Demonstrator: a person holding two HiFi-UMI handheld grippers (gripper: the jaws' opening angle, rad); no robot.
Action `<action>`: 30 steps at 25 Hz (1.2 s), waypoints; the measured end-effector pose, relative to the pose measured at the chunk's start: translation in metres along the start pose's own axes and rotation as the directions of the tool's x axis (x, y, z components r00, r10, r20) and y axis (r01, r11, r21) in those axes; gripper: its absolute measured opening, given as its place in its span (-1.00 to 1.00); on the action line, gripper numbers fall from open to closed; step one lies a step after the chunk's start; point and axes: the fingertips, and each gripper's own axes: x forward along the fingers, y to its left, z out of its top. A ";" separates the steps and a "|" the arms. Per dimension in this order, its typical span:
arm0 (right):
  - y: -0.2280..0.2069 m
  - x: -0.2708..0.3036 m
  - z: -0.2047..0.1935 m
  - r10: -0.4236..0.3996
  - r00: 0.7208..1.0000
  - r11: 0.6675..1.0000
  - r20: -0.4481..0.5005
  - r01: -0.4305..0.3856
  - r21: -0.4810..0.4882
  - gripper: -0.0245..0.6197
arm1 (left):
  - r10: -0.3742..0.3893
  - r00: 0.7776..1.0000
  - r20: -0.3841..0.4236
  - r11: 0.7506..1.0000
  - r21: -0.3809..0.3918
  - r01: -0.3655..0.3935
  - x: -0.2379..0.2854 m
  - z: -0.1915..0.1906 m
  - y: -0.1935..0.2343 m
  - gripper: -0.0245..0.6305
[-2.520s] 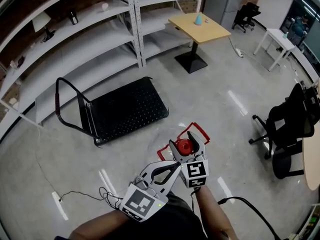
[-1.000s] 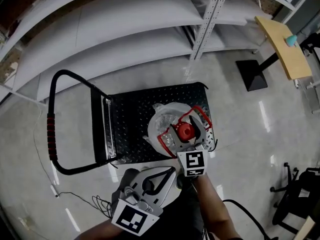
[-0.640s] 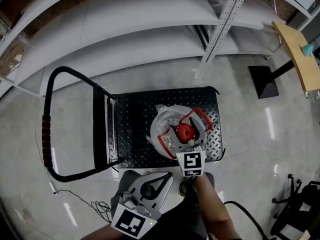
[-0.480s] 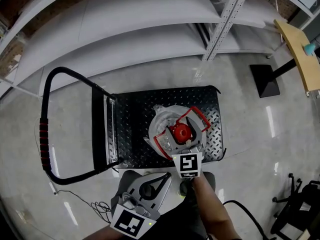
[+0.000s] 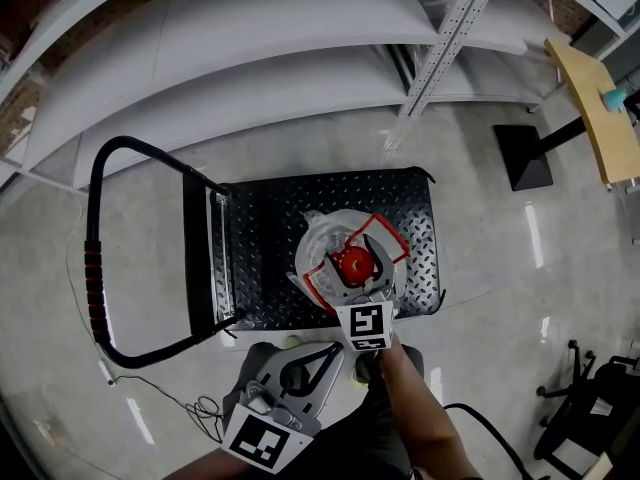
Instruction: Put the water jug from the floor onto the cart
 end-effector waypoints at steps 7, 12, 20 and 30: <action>-0.006 -0.024 0.042 -0.033 0.999 0.997 -0.002 0.033 -0.075 -0.01 | -0.005 1.000 -0.007 0.999 0.036 0.005 -0.019 0.036 -0.007 -0.91; 0.001 -0.067 0.103 -0.008 0.999 1.000 0.032 0.009 -0.020 -0.29 | -0.014 1.000 0.020 0.999 0.050 0.013 -0.046 0.081 -0.027 -0.91; 0.004 -0.168 0.249 -0.009 0.997 0.993 0.078 0.000 0.118 -0.80 | -0.053 0.996 0.066 0.998 0.032 0.051 -0.092 0.193 -0.065 -0.91; 0.010 -0.246 0.338 -0.005 0.992 0.980 0.127 -0.020 0.199 -0.91 | -0.109 0.984 0.140 0.988 0.121 0.093 -0.124 0.266 -0.104 -0.91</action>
